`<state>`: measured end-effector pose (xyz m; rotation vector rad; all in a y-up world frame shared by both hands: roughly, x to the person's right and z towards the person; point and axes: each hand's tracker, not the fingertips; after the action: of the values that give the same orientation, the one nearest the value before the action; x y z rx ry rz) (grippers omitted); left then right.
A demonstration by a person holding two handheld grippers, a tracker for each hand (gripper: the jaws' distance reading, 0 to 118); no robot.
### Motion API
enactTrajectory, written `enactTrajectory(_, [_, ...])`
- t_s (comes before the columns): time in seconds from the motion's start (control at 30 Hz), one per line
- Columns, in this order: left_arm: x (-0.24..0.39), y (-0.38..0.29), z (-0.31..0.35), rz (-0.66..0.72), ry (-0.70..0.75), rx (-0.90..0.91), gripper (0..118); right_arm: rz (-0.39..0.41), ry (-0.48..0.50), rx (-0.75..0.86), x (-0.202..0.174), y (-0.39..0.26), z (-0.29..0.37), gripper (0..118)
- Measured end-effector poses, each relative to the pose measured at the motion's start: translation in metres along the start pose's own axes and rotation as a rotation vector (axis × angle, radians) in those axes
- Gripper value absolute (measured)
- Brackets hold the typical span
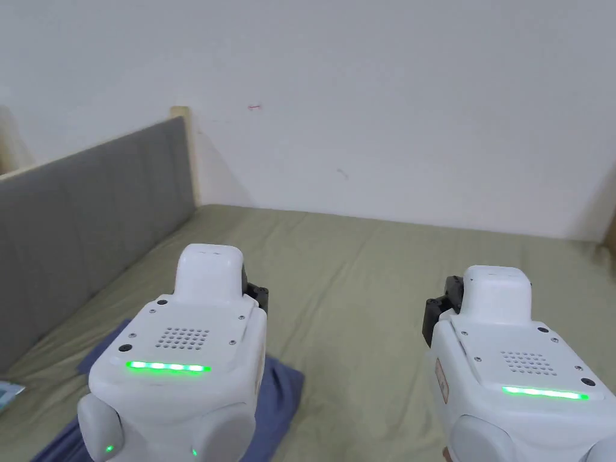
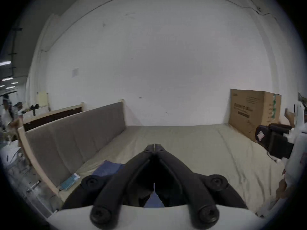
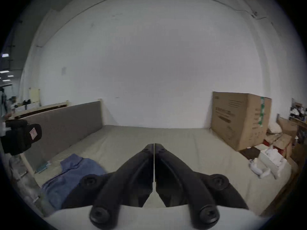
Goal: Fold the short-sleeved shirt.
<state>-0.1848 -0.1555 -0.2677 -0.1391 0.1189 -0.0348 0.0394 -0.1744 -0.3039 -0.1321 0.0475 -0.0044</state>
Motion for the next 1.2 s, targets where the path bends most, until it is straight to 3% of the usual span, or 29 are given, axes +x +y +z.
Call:
enactTrajectory(0.2, [-0.062,-0.006,0.012,0.024,0.171,-0.041,0,0.037,0.184,-0.033,-0.063,-0.009,-0.012,2])
enactTrajectory(0.43, [-0.083,-0.031,-0.011,0.07,0.207,-0.142,0,0.057,0.238,-0.083,-0.084,-0.023,-0.019,2])
enactTrajectory(0.47, [-0.084,-0.038,-0.019,0.085,0.198,-0.183,5,0.053,0.24,-0.094,-0.084,-0.025,-0.022,1])
enactTrajectory(0.57, [-0.091,-0.066,-0.057,0.156,0.123,-0.335,100,0.041,0.229,-0.143,-0.079,-0.035,-0.03,2])
enactTrajectory(0.6, [-0.093,-0.081,-0.072,0.188,0.094,-0.386,116,0.038,0.226,-0.162,-0.077,-0.039,-0.034,2])
enactTrajectory(0.73, [-0.087,-0.125,-0.115,0.193,0.142,-0.516,115,0.047,0.199,-0.225,-0.07,-0.058,-0.05,1])
enactTrajectory(1.03, [-0.061,-0.23,-0.228,0.155,0.038,-0.921,114,0.016,0.16,-0.393,-0.058,-0.1,-0.095,2])
enactTrajectory(1.1, [-0.054,-0.252,-0.241,0.132,0.006,-0.986,106,0.017,0.152,-0.416,-0.055,-0.107,-0.1,1])
enactTrajectory(1.13, [-0.05,-0.257,-0.241,0.057,0.043,-0.979,106,0.014,0.148,-0.427,-0.053,-0.109,-0.103,2])
enactTrajectory(1.2, [-0.052,-0.24,-0.238,0.073,0.027,-0.963,99,0.003,0.145,-0.448,-0.049,-0.113,-0.105,2])
